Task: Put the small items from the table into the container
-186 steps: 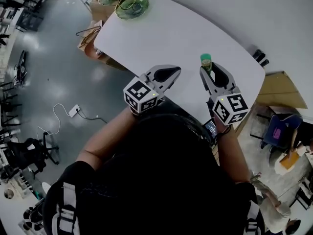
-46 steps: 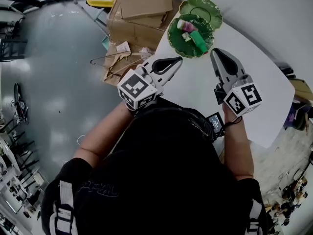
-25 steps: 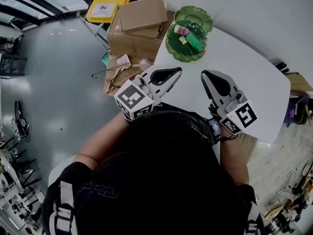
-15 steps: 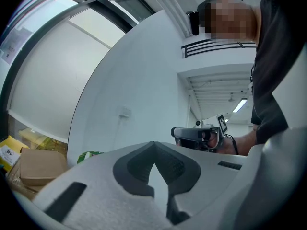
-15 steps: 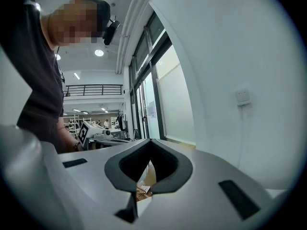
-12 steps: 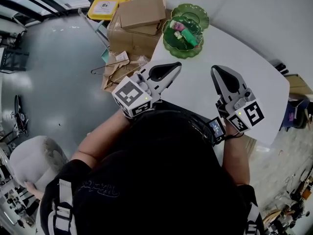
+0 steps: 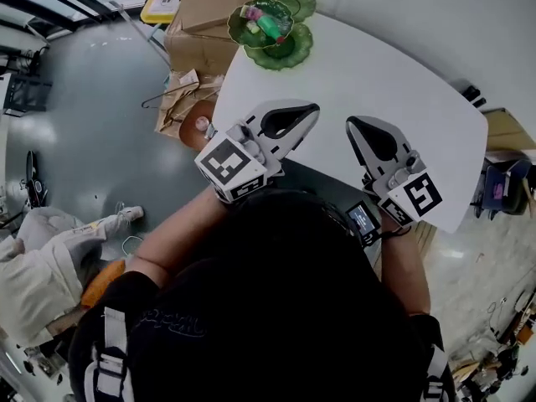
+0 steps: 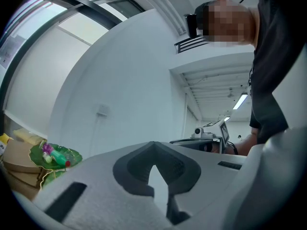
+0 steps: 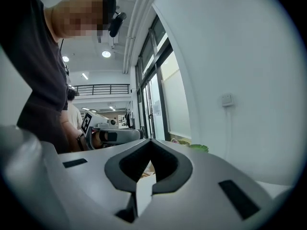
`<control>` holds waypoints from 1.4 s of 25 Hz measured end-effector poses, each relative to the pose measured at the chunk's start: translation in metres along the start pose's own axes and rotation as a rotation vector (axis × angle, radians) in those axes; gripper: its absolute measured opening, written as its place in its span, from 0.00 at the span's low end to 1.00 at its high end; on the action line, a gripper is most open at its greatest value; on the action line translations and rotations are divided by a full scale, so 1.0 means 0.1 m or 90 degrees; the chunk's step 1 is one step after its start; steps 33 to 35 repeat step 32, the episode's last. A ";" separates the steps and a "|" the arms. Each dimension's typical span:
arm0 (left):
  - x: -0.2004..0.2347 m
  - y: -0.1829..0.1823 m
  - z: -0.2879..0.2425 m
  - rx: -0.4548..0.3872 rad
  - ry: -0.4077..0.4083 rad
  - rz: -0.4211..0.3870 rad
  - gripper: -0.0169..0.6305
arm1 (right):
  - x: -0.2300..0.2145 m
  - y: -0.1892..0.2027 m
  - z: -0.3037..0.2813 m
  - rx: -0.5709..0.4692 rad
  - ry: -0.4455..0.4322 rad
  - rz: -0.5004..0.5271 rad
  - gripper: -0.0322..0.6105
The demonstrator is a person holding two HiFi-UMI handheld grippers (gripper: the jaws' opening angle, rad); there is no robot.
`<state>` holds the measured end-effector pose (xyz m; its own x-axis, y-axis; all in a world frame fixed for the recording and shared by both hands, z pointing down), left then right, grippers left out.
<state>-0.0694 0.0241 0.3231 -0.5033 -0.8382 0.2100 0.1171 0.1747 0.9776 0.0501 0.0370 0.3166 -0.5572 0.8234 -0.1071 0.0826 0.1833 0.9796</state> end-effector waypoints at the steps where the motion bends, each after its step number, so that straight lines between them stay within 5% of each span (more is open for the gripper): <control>1: -0.15 0.04 -0.06 0.000 0.001 -0.001 0.03 | 0.01 0.05 0.15 0.002 -0.003 -0.002 0.07; 13: -1.30 0.38 -0.20 0.004 -0.036 0.011 0.03 | 0.40 0.37 1.22 0.002 -0.037 -0.003 0.07; 35: -1.65 0.46 0.10 -0.003 -0.036 0.026 0.03 | 0.83 0.41 1.39 -0.007 -0.036 -0.011 0.07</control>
Point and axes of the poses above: the fingertips, and each gripper's own axes: z backward along the fingers, x to its left, y out of its underside, the point moved 4 cm from there along z, backward along the fingers, and after that the axes turned 3 degrees about x, right-handed, at the moved point
